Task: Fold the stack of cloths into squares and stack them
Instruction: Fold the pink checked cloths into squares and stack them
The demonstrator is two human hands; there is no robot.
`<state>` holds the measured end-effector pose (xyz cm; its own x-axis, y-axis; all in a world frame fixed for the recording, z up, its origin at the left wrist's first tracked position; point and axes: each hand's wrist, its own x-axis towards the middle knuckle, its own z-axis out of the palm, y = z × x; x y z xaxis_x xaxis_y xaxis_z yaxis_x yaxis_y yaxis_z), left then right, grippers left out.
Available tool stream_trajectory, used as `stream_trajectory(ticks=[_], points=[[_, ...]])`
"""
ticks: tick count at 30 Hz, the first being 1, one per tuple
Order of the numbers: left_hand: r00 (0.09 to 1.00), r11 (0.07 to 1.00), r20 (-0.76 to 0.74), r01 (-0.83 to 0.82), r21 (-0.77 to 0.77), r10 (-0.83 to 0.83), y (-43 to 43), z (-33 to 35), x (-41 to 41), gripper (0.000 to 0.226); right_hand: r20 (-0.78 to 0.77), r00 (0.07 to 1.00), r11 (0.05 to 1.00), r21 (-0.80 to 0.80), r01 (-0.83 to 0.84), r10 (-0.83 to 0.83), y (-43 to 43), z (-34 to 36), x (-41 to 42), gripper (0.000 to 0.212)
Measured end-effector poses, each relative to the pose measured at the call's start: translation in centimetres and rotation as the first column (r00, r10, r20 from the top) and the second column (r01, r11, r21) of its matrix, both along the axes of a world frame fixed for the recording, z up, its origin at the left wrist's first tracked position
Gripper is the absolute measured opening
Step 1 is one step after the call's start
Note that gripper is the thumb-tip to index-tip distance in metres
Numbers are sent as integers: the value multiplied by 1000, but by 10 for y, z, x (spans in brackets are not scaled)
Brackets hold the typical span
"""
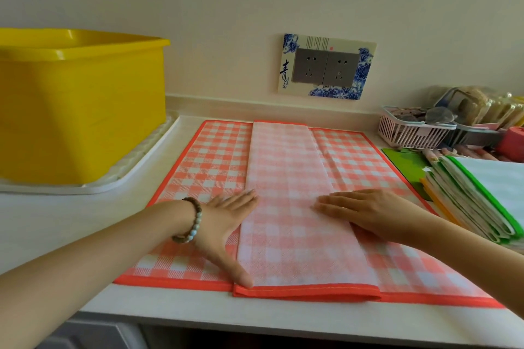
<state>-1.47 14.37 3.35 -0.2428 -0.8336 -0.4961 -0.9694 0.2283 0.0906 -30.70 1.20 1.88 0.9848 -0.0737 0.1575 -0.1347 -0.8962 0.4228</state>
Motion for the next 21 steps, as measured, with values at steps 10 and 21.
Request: stream_trajectory(ticks=[10, 21], points=[[863, 951, -480, -265, -162, 158, -6, -8, 17, 78, 221, 931, 882, 437, 173, -292, 3, -3, 3, 37], [682, 804, -693, -536, -258, 233, -43, -18, 22, 40, 187, 659, 341, 933, 112, -728, -23, -2, 30, 21]])
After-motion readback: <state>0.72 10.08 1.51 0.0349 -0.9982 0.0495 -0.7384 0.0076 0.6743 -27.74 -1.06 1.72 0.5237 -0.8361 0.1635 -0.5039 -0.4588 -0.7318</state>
